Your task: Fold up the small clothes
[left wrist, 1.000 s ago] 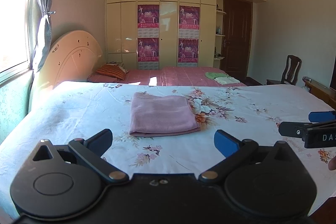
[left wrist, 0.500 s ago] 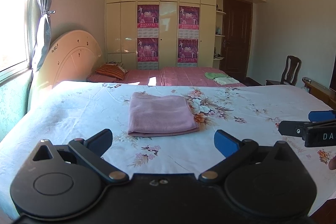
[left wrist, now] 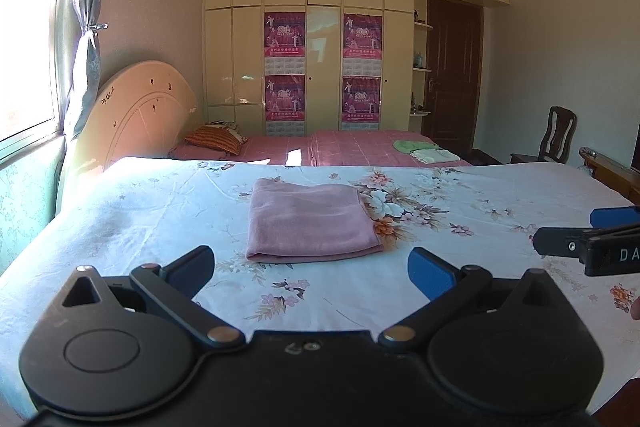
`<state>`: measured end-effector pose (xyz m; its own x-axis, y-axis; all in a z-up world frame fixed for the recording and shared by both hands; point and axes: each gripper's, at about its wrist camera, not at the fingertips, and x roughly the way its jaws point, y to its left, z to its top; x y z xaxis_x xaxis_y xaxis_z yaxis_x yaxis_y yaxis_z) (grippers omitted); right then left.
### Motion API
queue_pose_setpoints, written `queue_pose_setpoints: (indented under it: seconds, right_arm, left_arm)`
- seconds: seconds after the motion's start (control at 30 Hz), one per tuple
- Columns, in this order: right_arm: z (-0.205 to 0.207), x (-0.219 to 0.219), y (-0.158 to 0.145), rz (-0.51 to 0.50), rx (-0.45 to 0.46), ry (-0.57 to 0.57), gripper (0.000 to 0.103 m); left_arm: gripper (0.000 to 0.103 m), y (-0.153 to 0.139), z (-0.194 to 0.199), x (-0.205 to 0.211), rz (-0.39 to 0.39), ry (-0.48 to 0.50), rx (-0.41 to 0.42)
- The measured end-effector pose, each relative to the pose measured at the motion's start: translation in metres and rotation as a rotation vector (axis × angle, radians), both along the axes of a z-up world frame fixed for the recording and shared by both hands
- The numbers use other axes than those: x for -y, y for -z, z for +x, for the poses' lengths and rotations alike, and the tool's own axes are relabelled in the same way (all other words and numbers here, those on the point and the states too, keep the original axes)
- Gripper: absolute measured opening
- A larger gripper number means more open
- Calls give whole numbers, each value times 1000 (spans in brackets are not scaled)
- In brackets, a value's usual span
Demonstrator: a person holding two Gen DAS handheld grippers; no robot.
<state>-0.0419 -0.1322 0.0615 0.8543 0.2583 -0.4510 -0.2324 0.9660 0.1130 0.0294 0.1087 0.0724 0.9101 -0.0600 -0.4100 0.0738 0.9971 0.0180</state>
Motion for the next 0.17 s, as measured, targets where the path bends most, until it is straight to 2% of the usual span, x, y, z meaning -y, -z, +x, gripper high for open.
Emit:
queue_pose_setpoints:
  seconds: [0.17]
  right_arm:
    - [2,1,-1,-1,3,-15,103]
  left_arm:
    - [103,0,-1,3,-4,22,-10]
